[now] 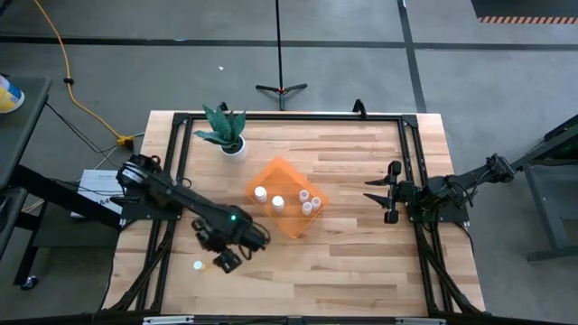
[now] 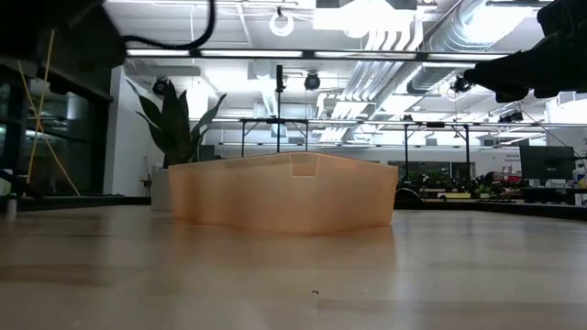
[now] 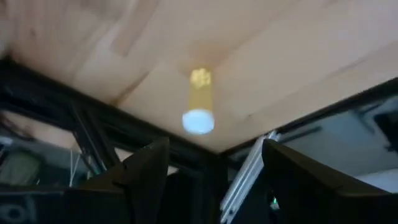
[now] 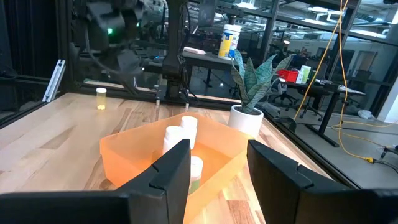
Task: Pick and place pill bottles into a basket
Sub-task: Put the yellow pill bottle into the transparent orange bin
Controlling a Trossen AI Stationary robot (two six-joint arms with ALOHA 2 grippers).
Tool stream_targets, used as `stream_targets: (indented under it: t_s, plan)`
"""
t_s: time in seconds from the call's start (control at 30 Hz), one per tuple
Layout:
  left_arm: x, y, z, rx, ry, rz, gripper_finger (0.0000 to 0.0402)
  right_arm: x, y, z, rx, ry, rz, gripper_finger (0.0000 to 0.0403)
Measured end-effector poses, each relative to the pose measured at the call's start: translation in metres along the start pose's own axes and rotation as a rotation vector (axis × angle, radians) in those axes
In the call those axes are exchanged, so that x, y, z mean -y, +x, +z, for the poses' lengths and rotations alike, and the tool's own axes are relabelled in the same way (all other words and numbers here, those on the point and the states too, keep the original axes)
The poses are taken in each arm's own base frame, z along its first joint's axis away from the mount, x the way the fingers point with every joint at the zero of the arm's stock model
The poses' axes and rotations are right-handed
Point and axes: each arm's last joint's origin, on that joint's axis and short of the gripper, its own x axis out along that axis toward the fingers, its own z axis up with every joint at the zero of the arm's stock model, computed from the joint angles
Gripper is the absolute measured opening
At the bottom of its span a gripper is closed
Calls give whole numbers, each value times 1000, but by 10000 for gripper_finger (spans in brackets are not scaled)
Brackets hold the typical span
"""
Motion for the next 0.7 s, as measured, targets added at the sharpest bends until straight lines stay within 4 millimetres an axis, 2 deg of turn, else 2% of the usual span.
stream_targets:
  t_s: [0.3, 0.43, 0.7]
  plan:
    - [-12, 37, 10, -110, -54, -6, 290, 0, 0, 0, 0, -42, 0, 149]
    - [-15, 44, 11, -114, -95, 8, 296, 0, 0, 0, 0, -45, 0, 149]
    - [-9, 59, 11, -72, -54, -34, 305, 0, 0, 0, 0, -28, 0, 149]
